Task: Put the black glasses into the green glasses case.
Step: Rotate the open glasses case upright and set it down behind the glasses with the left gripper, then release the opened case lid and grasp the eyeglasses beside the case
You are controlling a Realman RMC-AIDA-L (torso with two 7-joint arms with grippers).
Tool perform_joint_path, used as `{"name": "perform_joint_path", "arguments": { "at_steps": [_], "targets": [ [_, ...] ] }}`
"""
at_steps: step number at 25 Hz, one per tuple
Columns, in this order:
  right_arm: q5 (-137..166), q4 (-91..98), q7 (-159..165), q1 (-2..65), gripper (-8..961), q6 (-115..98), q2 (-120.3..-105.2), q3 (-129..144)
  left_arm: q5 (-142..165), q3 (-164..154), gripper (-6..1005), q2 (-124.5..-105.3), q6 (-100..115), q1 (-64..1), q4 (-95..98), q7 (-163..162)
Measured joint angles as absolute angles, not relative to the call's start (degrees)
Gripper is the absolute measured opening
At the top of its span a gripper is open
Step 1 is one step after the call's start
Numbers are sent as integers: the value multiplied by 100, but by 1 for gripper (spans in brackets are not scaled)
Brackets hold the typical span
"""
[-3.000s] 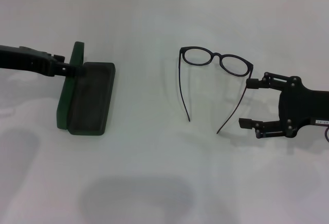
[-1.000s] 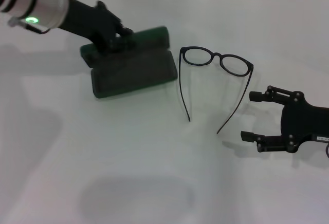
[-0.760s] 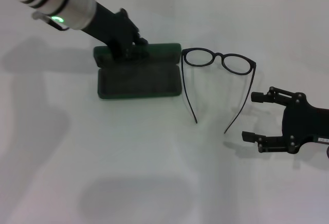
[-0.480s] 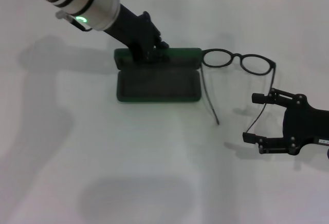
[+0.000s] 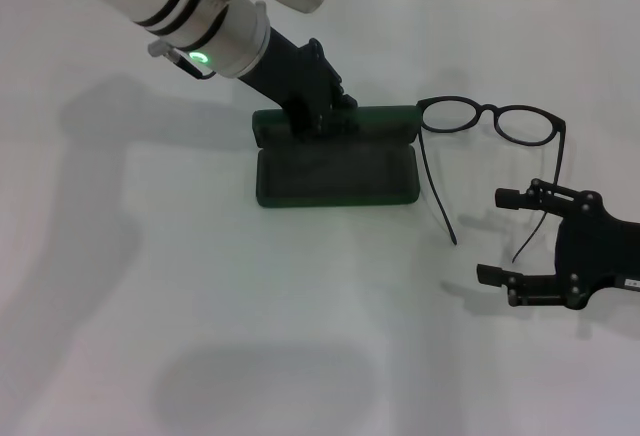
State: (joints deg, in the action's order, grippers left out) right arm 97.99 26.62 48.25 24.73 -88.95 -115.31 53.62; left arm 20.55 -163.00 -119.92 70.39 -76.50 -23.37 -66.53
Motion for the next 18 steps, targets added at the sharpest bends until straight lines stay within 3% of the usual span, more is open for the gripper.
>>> {"name": "perform_joint_path", "arguments": {
  "at_steps": [14,18],
  "targets": [
    [9800,2663,4825,2496,885,-8894,-11531,5361,1442,-16304,367,-11937,8263,-7560,-2851,-6630],
    [9617,2672,4825,2529,885,-8867,-11531,5352,328,-16304,387,-11872,8632,-7205,-2919,-6582]
  ]
}}
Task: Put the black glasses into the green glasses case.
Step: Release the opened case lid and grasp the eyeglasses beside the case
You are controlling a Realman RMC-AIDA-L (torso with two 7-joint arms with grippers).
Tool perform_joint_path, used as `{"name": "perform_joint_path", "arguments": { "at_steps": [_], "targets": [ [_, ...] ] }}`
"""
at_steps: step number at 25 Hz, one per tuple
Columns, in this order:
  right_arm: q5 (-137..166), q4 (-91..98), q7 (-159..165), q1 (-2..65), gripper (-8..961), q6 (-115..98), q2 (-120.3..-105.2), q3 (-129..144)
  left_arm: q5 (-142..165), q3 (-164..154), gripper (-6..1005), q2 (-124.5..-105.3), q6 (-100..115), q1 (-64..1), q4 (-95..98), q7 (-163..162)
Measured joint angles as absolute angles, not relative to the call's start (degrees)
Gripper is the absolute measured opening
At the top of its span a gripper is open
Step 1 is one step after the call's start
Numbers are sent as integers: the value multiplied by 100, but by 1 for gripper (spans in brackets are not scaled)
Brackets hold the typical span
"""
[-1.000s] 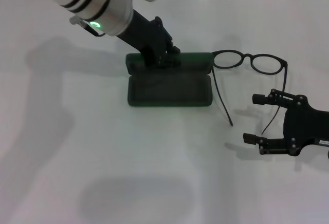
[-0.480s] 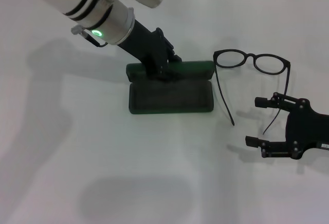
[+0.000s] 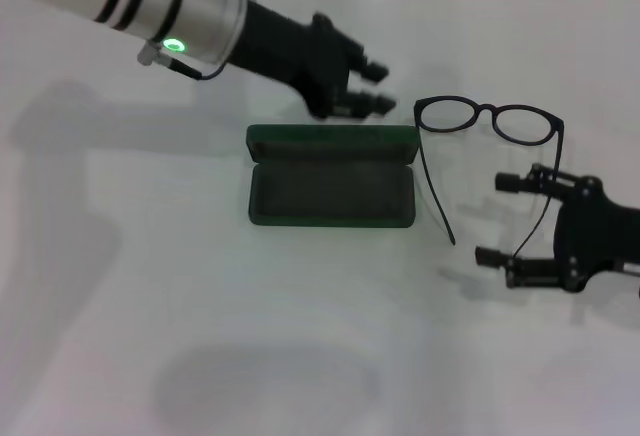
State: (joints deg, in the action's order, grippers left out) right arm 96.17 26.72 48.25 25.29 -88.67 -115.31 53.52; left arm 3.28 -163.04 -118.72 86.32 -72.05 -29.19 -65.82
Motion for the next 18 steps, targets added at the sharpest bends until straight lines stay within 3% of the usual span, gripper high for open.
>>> {"name": "perform_joint_path", "arguments": {
  "at_steps": [4,11,18],
  "targets": [
    [9184,2822,4967,2638,884,-8706,-11530,5353,-1364,-16299,401,-11829,9005,-6444,-2879,-6549],
    [9784,4188,6817,3115,861,-7638,-11516,5543,-4731,-16295,425,-11841,9156,-4367,-1962,-5718],
    [11974,4989,9191,4062,835,-7140,-11337,5644,-5339,-16295,475,-11953,9163,-3350,-1578,-5272]
  ]
}}
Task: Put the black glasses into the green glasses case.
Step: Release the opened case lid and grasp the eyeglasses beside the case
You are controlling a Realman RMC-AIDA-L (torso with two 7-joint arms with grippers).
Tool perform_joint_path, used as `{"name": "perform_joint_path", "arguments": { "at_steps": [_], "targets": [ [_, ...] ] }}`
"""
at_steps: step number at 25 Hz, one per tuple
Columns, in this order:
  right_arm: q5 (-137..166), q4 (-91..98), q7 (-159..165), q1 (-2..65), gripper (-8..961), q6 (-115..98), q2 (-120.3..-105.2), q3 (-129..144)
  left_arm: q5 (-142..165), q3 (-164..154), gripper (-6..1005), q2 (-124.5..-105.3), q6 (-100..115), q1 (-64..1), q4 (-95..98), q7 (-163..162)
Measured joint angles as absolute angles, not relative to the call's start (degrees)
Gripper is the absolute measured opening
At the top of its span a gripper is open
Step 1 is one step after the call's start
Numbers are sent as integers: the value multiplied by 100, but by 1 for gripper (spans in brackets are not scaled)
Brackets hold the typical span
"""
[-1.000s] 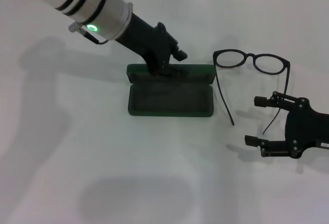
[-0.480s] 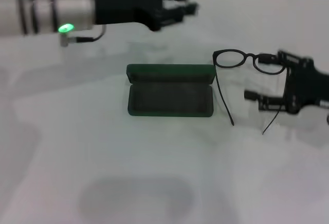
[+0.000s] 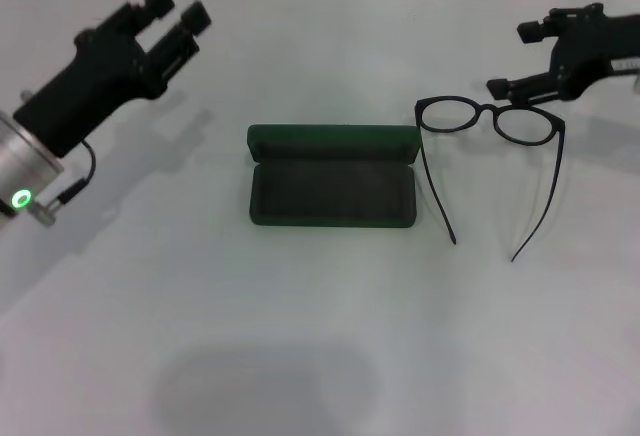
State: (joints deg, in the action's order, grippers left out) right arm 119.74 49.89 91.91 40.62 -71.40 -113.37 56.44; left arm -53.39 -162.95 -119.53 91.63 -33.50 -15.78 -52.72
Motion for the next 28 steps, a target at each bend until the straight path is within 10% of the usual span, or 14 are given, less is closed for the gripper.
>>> {"name": "perform_joint_path", "arguments": {
  "at_steps": [7,16,28],
  "targets": [
    [13684,4841,10540,5031,808,-7378,-11161,6113,-5294,-16295,585,-11961,9118,-3292,-1380,-5264],
    [14923,4404,10886,5656,774,-7014,-11558,6680,-5279,-16295,769,-11955,8847,-3457,-1306,-5353],
    [14969,4066,11170,5672,619,-6088,-11603,7691,-5263,-16295,757,-11966,8769,-3513,-1148,-5200]
  ]
}}
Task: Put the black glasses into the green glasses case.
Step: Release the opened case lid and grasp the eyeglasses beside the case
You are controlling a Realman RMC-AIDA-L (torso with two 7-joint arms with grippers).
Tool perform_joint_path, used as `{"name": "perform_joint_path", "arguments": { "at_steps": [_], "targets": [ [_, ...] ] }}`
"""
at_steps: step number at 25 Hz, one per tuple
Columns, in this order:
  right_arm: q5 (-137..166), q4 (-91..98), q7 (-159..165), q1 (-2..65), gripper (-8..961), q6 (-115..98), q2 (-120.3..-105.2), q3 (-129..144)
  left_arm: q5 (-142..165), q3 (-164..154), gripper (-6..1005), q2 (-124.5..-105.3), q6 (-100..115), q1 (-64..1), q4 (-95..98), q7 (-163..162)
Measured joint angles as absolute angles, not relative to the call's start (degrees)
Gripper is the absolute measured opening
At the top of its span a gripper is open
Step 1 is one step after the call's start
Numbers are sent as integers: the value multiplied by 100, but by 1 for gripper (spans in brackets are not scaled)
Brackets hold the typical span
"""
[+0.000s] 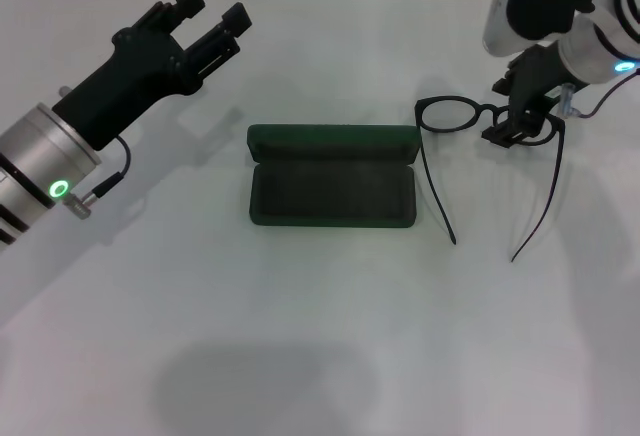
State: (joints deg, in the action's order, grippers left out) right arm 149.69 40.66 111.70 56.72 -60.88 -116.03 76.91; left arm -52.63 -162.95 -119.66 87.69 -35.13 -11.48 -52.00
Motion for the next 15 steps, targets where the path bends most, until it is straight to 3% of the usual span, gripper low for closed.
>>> {"name": "perform_joint_path", "arguments": {
  "at_steps": [8,15],
  "targets": [
    [14844,3999,11158,5697,607,-5925,-11619,8046,-5305,-16279,757,-11977,8657,-3526,-1065,-5060],
    [14693,3990,11150,5697,508,-5832,-11619,8209,-5320,-16278,757,-11974,8648,-3522,-1007,-4921]
  ]
}}
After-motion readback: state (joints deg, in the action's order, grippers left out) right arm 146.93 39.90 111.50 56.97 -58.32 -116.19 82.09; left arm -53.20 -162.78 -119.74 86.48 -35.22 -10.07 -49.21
